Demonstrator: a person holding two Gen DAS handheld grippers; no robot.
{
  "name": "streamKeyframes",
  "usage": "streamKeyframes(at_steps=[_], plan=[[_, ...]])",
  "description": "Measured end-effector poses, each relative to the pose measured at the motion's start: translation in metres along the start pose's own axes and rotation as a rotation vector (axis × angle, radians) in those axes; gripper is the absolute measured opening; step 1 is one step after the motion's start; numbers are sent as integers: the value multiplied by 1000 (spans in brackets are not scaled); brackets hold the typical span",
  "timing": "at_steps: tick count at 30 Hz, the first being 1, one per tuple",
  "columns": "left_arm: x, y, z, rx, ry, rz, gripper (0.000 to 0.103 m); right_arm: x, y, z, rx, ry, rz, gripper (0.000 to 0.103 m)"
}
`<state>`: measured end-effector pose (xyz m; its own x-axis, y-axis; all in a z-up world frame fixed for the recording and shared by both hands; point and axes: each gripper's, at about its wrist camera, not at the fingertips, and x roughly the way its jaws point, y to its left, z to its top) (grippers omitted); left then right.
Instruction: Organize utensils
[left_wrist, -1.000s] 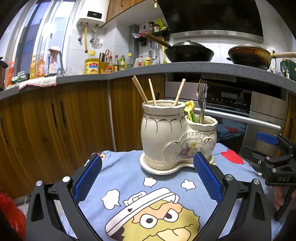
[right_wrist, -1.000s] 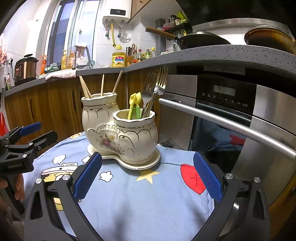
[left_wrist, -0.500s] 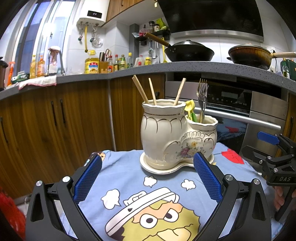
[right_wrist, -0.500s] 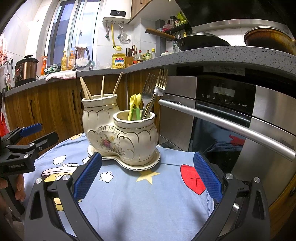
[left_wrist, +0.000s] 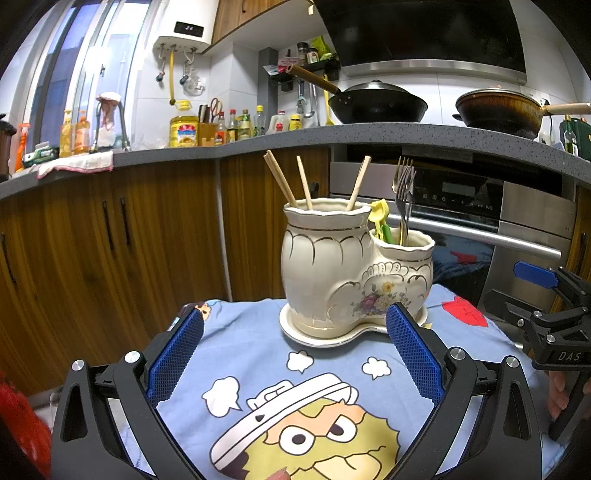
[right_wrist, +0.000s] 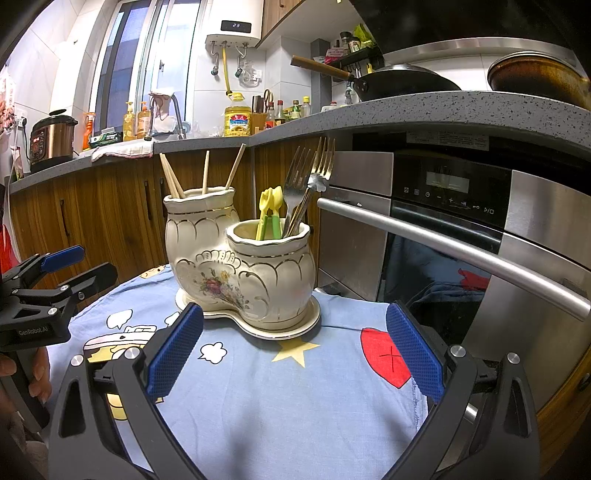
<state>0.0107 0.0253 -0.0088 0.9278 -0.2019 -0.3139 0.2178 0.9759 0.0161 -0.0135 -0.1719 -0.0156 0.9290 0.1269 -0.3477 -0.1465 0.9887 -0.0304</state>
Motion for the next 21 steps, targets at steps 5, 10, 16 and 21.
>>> streamKeyframes(at_steps=[5, 10, 16, 21], plan=[[0, 0, 0, 0, 1, 0, 98, 0, 0, 0, 0, -1, -1, 98], [-1, 1, -1, -2, -1, 3, 98, 0, 0, 0, 0, 0, -1, 98], [-2, 3, -2, -7, -1, 9, 98, 0, 0, 0, 1, 0, -1, 98], [-3, 5, -2, -10, 2, 16, 98, 0, 0, 0, 1, 0, -1, 98]])
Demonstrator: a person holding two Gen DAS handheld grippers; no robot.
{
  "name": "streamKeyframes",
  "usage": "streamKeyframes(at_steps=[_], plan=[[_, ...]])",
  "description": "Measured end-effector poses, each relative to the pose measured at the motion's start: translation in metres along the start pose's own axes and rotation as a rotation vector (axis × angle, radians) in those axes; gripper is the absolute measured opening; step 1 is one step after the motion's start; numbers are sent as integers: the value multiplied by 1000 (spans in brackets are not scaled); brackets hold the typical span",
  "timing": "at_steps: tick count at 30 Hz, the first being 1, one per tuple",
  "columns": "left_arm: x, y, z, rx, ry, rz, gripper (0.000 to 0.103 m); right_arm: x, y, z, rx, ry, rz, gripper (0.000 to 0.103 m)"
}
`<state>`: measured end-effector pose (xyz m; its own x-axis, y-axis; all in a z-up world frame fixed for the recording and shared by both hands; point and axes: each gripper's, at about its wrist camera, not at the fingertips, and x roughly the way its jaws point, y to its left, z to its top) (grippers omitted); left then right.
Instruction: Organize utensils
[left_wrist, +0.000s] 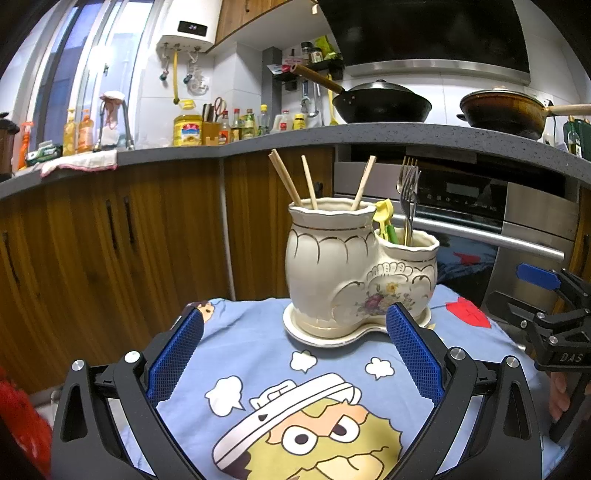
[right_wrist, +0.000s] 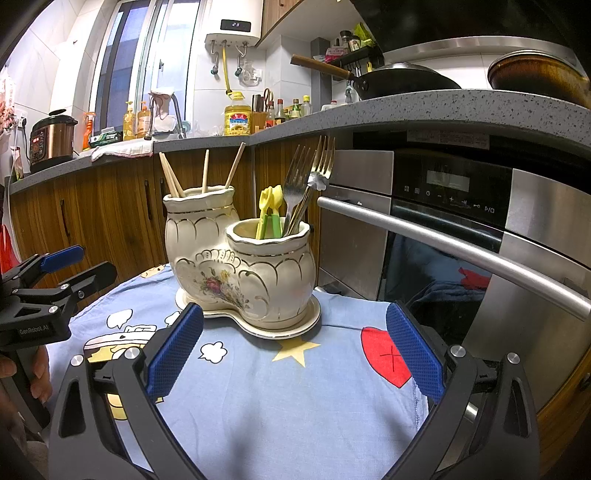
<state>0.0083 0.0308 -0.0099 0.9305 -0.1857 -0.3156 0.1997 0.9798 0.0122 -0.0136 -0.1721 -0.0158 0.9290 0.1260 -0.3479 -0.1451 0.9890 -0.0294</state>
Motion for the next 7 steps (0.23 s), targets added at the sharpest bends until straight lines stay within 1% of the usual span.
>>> streamKeyframes(at_steps=[7], plan=[[2, -1, 1, 1, 11, 6, 98, 0, 0, 0, 0, 1, 1, 98]])
